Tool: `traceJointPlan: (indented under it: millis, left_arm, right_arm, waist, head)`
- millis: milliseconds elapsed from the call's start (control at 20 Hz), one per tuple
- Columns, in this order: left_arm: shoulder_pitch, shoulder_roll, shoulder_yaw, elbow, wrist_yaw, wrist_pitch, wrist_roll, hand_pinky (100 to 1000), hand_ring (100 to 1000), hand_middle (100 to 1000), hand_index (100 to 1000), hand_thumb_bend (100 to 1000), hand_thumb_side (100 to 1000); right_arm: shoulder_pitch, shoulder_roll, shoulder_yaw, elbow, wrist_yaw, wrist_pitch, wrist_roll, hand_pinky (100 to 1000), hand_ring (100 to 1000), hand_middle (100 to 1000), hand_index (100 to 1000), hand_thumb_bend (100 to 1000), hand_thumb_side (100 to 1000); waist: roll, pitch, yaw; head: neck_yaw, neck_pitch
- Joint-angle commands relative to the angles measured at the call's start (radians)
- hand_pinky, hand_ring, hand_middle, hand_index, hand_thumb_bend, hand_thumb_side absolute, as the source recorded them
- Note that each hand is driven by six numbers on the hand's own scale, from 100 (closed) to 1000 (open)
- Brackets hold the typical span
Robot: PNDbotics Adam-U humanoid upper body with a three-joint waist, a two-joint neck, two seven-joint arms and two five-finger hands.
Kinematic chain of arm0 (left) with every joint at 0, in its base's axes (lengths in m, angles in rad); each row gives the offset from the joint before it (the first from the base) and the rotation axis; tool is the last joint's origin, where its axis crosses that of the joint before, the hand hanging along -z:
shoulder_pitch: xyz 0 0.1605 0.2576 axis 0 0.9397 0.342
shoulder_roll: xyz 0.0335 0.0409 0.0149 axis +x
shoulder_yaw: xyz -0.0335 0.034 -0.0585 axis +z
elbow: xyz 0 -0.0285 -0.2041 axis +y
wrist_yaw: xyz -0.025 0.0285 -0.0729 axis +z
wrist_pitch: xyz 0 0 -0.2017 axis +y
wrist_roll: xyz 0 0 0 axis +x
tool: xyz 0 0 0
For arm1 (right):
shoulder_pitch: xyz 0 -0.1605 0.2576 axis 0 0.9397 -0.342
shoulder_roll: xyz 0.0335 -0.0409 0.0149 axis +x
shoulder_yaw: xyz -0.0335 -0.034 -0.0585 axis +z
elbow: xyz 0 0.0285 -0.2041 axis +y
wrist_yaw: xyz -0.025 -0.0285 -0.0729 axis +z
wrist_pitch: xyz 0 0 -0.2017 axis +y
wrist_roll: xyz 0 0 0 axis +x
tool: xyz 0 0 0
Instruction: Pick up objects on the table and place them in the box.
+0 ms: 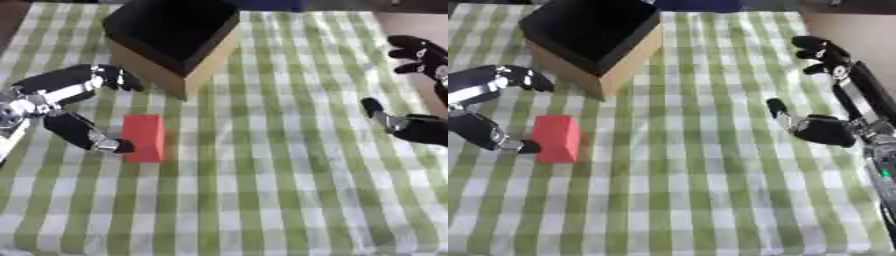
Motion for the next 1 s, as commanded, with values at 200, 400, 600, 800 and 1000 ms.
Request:
traceJointPlan:
  millis: [200,400,600,800,1000]
  left_arm:
    - [-0.025,0.001,-0.004,0.016,-0.008,0.0,-0.006,823,823,815,874,645,447]
    - [-0.03,-0.012,-0.011,0.034,-0.015,0.0,-0.01,821,821,815,874,645,446]
    - [-0.036,-0.021,-0.018,0.051,-0.02,-0.001,-0.013,820,821,814,873,646,446]
    - [-0.038,-0.023,-0.019,0.058,-0.023,-0.003,-0.013,820,821,814,873,646,446]
    - [-0.038,-0.024,-0.02,0.059,-0.023,-0.004,-0.012,820,821,814,873,646,446]
  right_arm:
    - [-0.007,-0.022,-0.006,-0.008,-0.003,-0.001,0.001,761,879,926,963,315,193]
    - [-0.008,-0.022,-0.006,-0.007,-0.004,-0.001,0.002,761,879,926,963,315,193]
    - [-0.008,-0.021,-0.006,-0.007,-0.004,-0.001,0.002,761,879,925,963,315,194]
    - [-0.008,-0.021,-0.006,-0.007,-0.004,-0.001,0.002,761,879,925,963,315,194]
    - [-0.008,-0.021,-0.006,-0.007,-0.004,-0.001,0.003,761,879,925,963,315,194]
  waist:
    - [0.002,-0.018,-0.003]
    - [0.002,-0.018,-0.004]
    - [0.003,-0.017,-0.005]
    - [0.003,-0.017,-0.005]
    - [0.003,-0.017,-0.005]
  head:
    - [0.004,-0.007]
    - [0.004,-0.007]
    - [0.005,-0.006]
    - [0.005,-0.006]
    - [0.005,-0.006]
